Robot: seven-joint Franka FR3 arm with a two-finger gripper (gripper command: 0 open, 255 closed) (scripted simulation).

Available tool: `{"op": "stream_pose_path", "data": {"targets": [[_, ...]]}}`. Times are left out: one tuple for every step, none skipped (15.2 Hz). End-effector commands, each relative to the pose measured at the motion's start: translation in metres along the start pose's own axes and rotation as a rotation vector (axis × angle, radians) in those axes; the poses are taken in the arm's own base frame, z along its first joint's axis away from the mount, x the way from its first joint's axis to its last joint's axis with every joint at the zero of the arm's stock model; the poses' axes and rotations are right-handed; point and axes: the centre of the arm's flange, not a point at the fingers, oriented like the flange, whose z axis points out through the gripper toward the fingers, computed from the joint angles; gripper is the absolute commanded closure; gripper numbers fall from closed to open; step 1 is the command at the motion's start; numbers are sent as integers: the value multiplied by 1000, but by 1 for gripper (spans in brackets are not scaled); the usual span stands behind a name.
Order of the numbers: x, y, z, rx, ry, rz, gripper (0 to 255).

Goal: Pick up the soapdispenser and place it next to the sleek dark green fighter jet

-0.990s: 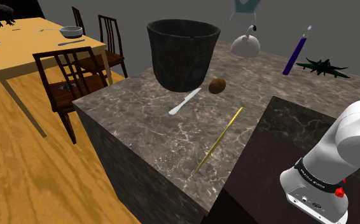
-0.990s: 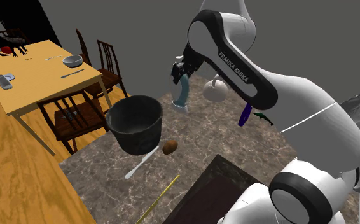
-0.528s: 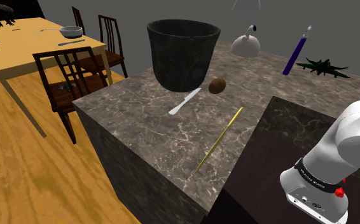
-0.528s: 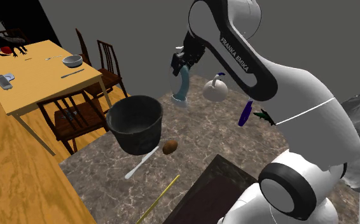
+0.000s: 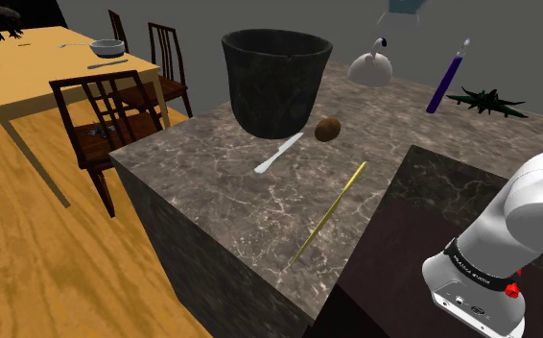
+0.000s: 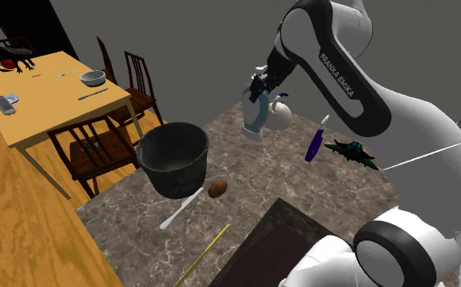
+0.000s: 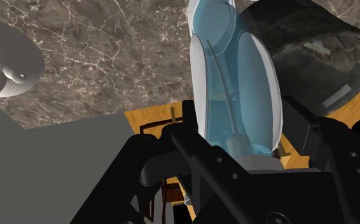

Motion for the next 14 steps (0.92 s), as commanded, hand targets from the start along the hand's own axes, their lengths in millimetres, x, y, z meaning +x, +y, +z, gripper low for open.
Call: {"op": "stream_pose_path", "data": {"targets": [[-17, 24, -3, 1, 0, -1, 255], [-25, 34, -4, 1, 0, -1, 255], [-34, 44, -5, 1, 0, -1, 255], [-42, 54, -6, 1, 0, -1, 255], [-51, 64, -7, 1, 0, -1, 255], [-59, 74, -8, 1, 0, -1, 255], [-68, 84, -9, 1, 0, -1, 255], [-76, 94, -10, 1, 0, -1, 255], [-85, 104, -11, 1, 0, -1, 255], [-93, 114, -12, 1, 0, -1, 255], [-102, 124, -13, 1, 0, -1, 255], [-110, 134, -14, 1, 0, -1, 255], [-119, 144, -15, 1, 0, -1, 255], [-127, 154, -16, 1, 0, -1, 255]]}}
